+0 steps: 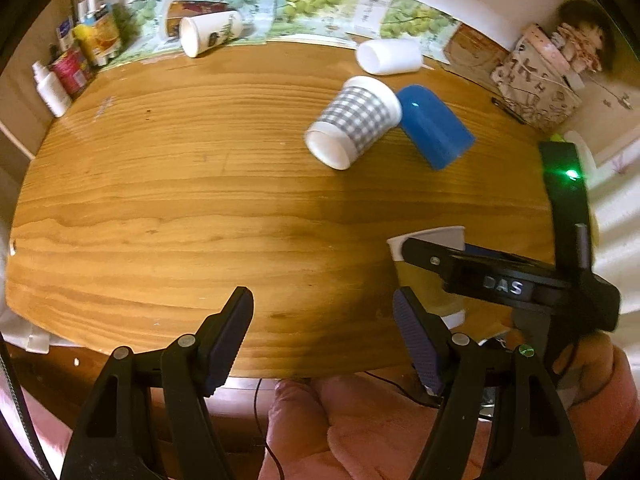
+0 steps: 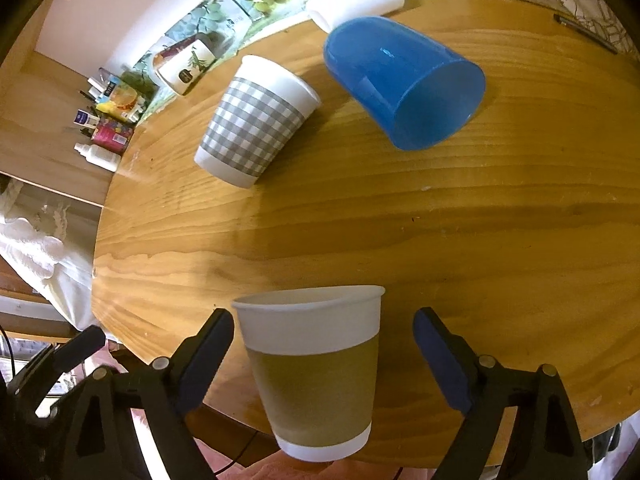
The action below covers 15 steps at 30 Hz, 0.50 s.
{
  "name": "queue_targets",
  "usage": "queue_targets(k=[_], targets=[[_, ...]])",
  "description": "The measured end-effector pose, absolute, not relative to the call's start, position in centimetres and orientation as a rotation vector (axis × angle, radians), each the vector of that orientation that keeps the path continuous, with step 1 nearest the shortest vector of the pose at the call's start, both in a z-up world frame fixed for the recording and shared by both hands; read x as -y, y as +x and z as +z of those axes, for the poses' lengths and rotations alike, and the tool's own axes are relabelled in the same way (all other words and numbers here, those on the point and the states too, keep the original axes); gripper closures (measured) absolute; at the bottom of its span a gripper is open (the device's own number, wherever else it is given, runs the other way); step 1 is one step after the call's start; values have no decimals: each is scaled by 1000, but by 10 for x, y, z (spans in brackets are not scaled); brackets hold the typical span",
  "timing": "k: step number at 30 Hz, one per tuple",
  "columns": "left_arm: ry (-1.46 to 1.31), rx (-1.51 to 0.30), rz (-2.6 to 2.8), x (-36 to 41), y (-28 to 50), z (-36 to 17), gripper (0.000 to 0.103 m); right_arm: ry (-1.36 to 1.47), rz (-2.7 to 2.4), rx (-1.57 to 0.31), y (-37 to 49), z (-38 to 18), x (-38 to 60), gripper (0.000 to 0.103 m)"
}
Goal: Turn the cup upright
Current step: 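Grasp the upright brown-sleeved cup with the right tool while the left tool releases it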
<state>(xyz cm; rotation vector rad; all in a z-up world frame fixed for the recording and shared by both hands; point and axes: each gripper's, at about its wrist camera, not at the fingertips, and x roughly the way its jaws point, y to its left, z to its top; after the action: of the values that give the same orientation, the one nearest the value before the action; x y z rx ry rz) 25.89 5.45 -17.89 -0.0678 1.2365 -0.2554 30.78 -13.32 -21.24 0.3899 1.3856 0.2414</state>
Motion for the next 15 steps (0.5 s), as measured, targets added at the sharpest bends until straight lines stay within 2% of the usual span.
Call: queue_targets(k=[9,15], targets=[[-64,-1243,-355,-37,259,-179,27,390,257,-1417,311,-217,137,32],[-62,-1246,-369,-31,258,-180,27,372,256,-1398,310,-213,143,34]])
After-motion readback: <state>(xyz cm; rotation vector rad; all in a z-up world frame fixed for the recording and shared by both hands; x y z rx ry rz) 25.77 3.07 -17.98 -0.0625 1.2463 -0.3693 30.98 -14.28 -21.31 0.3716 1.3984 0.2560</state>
